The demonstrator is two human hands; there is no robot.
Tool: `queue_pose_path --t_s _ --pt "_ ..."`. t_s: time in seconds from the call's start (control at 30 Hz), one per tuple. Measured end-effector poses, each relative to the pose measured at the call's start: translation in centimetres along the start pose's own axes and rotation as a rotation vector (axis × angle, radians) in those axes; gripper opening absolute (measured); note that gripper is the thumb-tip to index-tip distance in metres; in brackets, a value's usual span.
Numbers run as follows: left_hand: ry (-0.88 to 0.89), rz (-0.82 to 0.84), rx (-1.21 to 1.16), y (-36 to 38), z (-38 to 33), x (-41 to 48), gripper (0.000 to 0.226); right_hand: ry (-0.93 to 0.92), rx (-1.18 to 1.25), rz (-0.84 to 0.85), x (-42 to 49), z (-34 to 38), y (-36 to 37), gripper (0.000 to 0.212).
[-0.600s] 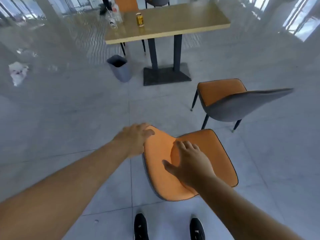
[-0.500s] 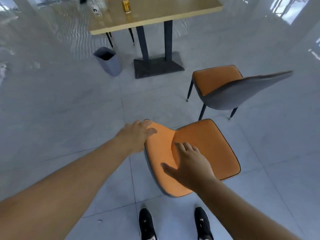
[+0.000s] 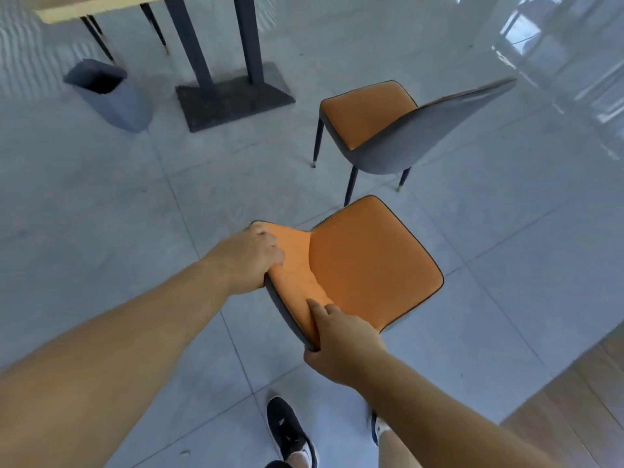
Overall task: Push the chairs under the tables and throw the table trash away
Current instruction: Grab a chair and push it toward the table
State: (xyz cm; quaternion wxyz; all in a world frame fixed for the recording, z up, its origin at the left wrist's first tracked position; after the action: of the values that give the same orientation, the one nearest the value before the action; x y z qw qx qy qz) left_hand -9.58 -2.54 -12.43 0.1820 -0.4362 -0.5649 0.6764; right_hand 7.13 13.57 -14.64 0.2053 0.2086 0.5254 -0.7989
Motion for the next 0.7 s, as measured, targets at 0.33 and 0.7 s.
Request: queue_pose_path --t_s 0.33,0.7 --pt "-0.216 0.006 -0.072 1.8 -1.7 -5.6 0.024 -0.154 -0.173 0.096 -0.4 -0.5 -2.0 0.081" --pt "-0.510 -0.094 -0.368 1.8 -5.5 -7.1 0.022 -0.215 -0.371 0.097 5.1 -4.4 -10.1 0.061"
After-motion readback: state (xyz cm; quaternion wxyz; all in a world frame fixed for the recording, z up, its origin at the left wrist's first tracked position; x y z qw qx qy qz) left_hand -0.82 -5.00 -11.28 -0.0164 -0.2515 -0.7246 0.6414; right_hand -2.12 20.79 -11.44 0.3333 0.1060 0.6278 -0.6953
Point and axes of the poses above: each hand's wrist, its own x-axis towards the middle knuckle, its own y-axis out of the palm, z = x × y, the point moved 3 cm from there along x, towards the middle knuckle, and after that the axes turned 4 degrees about x, right-handed, at the moved point
